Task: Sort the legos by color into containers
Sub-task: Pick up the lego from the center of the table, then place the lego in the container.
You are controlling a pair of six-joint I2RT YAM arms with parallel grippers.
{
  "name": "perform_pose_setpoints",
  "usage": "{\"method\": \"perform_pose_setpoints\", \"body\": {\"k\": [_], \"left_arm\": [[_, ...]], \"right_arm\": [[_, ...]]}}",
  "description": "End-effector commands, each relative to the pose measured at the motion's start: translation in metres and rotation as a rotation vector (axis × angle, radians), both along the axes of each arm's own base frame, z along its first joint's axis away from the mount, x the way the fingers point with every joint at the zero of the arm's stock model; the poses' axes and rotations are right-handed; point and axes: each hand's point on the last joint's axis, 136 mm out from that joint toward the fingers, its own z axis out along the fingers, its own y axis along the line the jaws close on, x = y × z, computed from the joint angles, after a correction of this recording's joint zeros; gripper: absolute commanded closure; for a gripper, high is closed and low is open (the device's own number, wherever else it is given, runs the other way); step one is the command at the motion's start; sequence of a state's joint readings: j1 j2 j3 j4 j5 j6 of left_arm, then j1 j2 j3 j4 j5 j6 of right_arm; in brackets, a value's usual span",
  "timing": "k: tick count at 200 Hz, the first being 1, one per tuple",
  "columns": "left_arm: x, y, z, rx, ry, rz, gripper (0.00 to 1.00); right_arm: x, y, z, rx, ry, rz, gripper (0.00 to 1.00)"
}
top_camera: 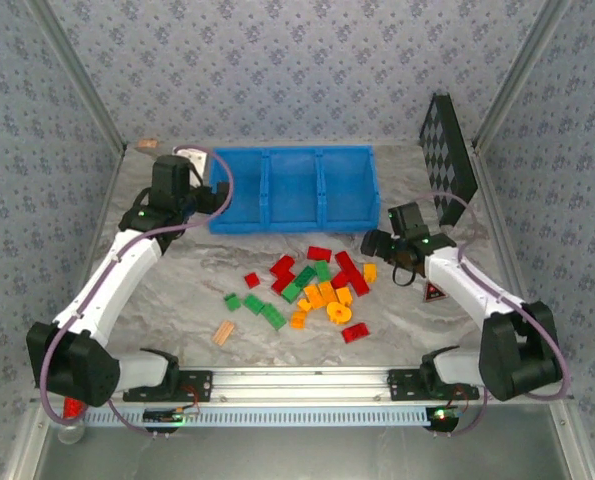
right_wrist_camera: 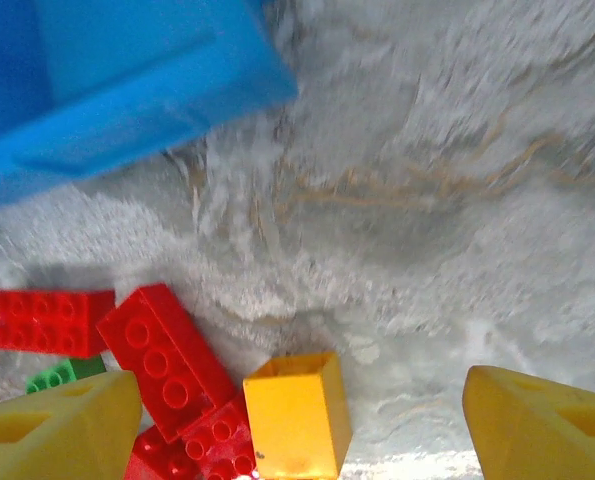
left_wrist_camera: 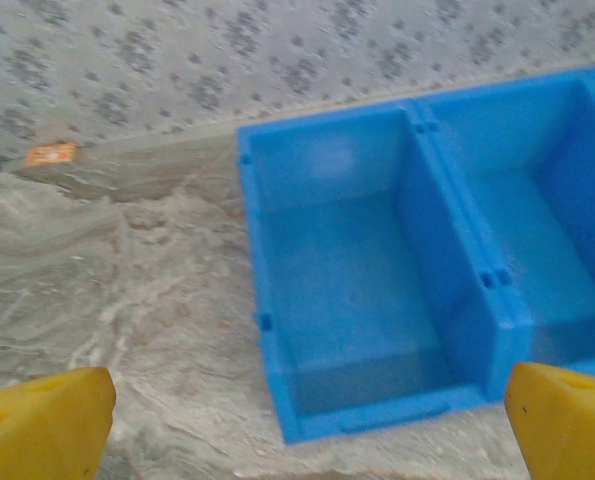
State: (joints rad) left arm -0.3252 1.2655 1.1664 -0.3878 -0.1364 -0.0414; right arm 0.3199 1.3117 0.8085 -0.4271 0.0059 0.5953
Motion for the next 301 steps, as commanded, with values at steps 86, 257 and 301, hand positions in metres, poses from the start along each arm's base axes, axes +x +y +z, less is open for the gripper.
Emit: {"method": "perform_pose_setpoints", "body": {"k": [86,257,301], "left_arm": [[-0.05,-0.017,-0.006,-0.064,0.102,-0.08,0.0],[-0.1,0.001,-0.09,-0.147,0.399,0.103,0.01],[-0.13,-0.009,-0.139,-0.216,0.535,0.166,0.02]], "right_arm": [[-0.015,0.02,-0.062,-0.052,0.209,0.037,0.33],[0.002,0.007,0.014,-0.134,0.13,0.182,0.75],[0.051,0.025,0.075,-0.142,-0.022,0.243,0.75]]}}
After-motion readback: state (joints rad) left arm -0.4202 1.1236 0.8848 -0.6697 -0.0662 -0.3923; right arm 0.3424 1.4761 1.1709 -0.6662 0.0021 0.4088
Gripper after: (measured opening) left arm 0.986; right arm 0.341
